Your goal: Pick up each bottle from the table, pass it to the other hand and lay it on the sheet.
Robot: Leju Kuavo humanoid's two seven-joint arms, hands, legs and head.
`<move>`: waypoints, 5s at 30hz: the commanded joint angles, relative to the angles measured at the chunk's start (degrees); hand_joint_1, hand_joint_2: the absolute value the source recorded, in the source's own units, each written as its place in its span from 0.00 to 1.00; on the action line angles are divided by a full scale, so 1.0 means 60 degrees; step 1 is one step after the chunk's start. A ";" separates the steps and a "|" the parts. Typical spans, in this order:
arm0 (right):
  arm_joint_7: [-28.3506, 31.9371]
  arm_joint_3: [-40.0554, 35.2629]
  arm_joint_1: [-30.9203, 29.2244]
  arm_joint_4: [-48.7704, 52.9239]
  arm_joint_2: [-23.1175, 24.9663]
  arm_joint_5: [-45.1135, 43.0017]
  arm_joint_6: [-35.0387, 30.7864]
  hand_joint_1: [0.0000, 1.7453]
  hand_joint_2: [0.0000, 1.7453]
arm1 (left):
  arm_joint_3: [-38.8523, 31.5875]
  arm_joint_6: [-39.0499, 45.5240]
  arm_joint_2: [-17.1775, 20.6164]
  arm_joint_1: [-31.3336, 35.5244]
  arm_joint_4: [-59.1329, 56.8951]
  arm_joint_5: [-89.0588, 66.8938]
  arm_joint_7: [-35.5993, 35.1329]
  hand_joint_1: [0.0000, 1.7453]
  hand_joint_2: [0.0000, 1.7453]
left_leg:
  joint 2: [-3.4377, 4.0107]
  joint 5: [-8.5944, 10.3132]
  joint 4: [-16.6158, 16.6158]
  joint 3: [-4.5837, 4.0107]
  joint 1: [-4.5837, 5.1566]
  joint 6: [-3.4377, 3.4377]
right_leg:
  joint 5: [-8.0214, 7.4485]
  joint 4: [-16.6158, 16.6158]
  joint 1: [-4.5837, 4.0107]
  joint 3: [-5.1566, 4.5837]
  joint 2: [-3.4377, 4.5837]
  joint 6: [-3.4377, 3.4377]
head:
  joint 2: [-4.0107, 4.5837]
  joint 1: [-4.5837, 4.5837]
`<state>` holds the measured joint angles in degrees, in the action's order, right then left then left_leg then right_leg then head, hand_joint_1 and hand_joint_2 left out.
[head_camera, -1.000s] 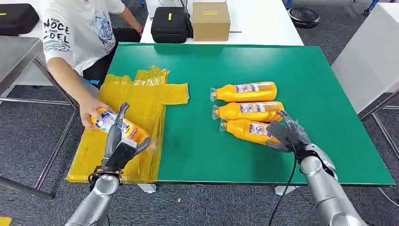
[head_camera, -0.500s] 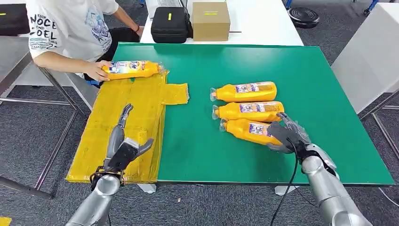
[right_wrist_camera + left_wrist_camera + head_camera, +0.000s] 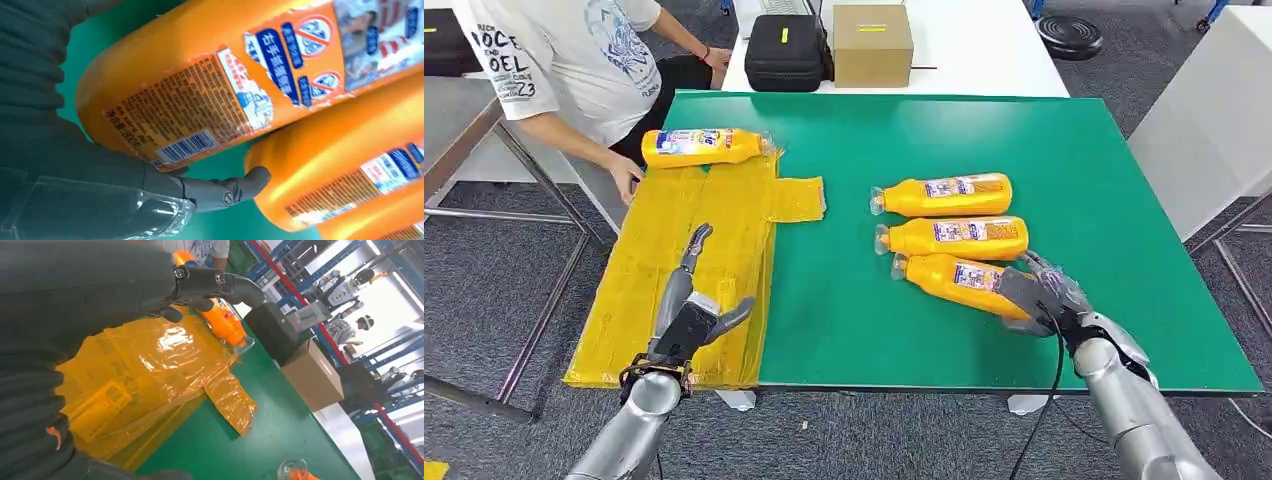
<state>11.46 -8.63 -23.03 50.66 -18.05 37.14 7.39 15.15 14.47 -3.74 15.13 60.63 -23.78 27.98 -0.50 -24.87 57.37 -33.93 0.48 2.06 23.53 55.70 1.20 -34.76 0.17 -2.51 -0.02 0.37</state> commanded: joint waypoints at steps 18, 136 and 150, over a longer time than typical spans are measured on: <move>-0.0735 -0.1044 -0.0322 -0.0540 -0.0073 0.0536 0.0377 0.48 1.00 | -0.0042 -0.0265 0.0075 0.0133 -0.0601 0.0316 0.0071 0.00 1.00 | 0.0022 -0.0007 -0.0007 0.0030 -0.0009 -0.0013 | 0.0000 -0.0008 -0.0010 0.0023 0.0017 0.0012 | 0.0000 0.0000; 0.4365 -0.1969 -0.0100 -0.1907 0.5431 -0.2400 -0.0482 1.00 1.00 | 0.0824 -0.6933 -0.0222 -0.0040 0.0394 0.7569 -0.0737 0.00 1.00 | 0.0038 -0.0002 -0.0009 0.0025 -0.0027 -0.0020 | 0.0003 -0.0002 -0.0029 0.0012 0.0013 0.0020 | 0.0000 -0.0004; 0.4317 -0.2452 -0.0130 -0.1575 0.5419 -0.2336 -0.0516 1.00 1.00 | 0.0726 -0.6785 -0.0230 -0.0017 0.0314 0.7544 -0.0632 0.00 1.00 | 0.0030 -0.0013 -0.0001 0.0032 -0.0032 -0.0029 | 0.0014 0.0004 -0.0033 0.0027 0.0010 0.0029 | 0.0000 -0.0004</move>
<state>37.77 -19.85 -20.89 43.36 15.06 22.51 4.20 18.43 -26.71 -5.31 12.26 66.86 21.64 23.93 -0.36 -24.85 57.33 -33.96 0.38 2.02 23.52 55.73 1.10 -34.83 0.25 -2.46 -0.02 0.35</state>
